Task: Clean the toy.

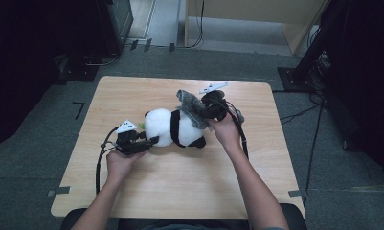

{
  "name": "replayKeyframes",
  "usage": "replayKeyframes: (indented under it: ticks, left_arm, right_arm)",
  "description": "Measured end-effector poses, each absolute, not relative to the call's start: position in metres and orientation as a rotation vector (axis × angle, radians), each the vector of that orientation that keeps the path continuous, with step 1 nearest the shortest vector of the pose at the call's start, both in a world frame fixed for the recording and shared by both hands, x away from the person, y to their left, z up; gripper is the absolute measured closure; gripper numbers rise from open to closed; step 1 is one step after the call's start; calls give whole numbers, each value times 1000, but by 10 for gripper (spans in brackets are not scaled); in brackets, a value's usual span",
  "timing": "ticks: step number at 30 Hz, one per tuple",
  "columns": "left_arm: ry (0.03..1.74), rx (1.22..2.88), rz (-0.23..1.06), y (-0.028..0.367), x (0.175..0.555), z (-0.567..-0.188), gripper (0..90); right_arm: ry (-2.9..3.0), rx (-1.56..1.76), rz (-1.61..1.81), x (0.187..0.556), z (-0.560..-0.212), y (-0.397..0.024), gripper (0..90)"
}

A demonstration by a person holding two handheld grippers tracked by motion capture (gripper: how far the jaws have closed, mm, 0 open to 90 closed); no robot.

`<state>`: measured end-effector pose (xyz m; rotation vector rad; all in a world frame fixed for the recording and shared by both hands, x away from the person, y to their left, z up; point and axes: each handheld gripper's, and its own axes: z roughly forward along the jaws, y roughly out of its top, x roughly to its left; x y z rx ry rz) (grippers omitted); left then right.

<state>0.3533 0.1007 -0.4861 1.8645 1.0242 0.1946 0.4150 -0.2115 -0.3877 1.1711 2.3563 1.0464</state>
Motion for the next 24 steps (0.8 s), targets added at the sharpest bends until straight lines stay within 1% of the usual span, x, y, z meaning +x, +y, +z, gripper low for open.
replayKeyframes:
  ticks: [7,8,12,24]
  left_arm:
    - [1028,1866,190,102,354,-487,467]
    - [1028,1867,189,102,354,-487,467]
    - [1027,1866,189,102,354,-487,468]
    - [1030,1871,183,102,354,-489,466]
  right_arm:
    - [2330,1252,1028,419,-398,-231,739]
    - [2325,1282,1030,420,-404,-235,742]
    - [2313,1325,1069,419,-411,-240,746]
    - [2318,1408,1037,421,-434,-248,751]
